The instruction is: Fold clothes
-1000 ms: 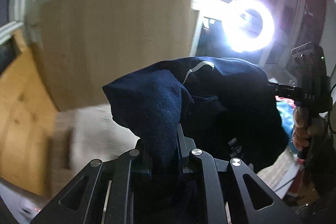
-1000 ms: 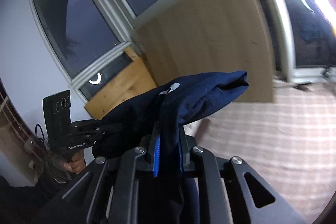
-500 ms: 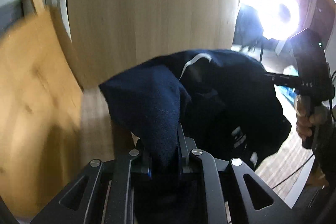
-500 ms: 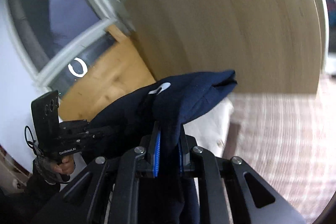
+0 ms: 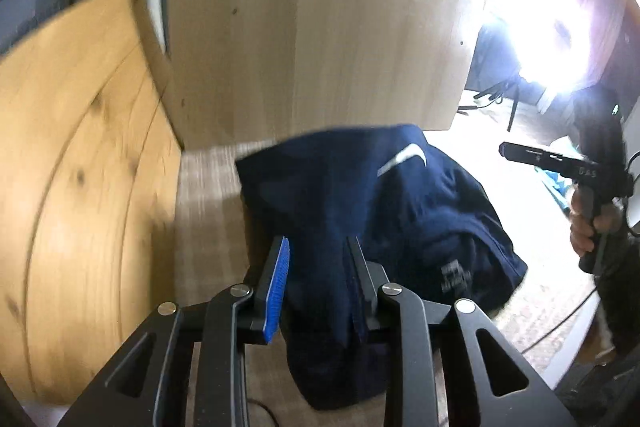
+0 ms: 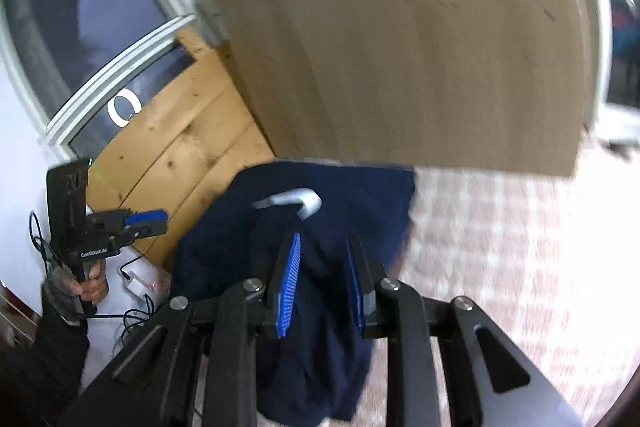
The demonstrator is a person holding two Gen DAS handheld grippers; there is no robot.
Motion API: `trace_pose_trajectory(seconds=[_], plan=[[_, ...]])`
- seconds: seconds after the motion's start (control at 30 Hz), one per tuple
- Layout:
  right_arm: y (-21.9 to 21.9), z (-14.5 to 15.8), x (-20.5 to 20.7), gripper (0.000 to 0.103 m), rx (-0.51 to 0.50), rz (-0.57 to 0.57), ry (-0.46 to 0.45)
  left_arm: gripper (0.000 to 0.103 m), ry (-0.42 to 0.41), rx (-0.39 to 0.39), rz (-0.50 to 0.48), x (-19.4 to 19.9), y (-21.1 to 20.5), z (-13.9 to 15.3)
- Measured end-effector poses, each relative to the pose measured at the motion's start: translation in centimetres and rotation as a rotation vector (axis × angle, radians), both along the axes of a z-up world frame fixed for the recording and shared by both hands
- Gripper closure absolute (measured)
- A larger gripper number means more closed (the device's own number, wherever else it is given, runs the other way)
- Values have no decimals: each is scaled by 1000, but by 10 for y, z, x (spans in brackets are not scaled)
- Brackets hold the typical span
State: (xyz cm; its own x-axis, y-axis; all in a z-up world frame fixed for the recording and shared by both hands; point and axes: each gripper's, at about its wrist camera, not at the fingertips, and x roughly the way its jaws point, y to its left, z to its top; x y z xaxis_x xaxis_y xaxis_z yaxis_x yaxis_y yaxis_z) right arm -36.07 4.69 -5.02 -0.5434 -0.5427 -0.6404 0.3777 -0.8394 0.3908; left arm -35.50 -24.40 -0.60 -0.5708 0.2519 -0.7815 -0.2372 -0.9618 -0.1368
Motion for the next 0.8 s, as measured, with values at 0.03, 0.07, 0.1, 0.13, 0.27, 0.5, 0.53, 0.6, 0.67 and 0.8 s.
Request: trace_pose_trajectory(seconds=[0.03,0.07,0.1,0.13,0.27,0.5,0.53,0.6,0.67,0.8], plan=[[-7,4,-6,81,10,12,14,77,-12,-21,1,-12,6,-5],[-13,7,-12,81,20,25,28,76,-24,-42,1,-25,12,-10],[-22,6,-22,81,31,36,27,75,-36,-63,2,-37,17,-16],[-31,0,-36,81,43,45,13,75,-48,-84,3,-49,23,-21],[-43,-50,-102,81,85,69,-119,71,-121,-131,12,-82,31,-45],[-1,-40,-105,81,46,16,-103,66,-104,-110,67,-80,9,-40],[11,-35,-96,81,10,21,-86,66,-95,-105,75,-72,6,-33],[20,-30,-70,80,-8,28,-74,66,-70,-95,72,-51,5,-20],[23,-35,-38,80,14,30,-81,66,-44,-87,53,-26,9,-9],[21,-71,16,74,62,104,-235,65,-96,-110,18,29,20,-25]])
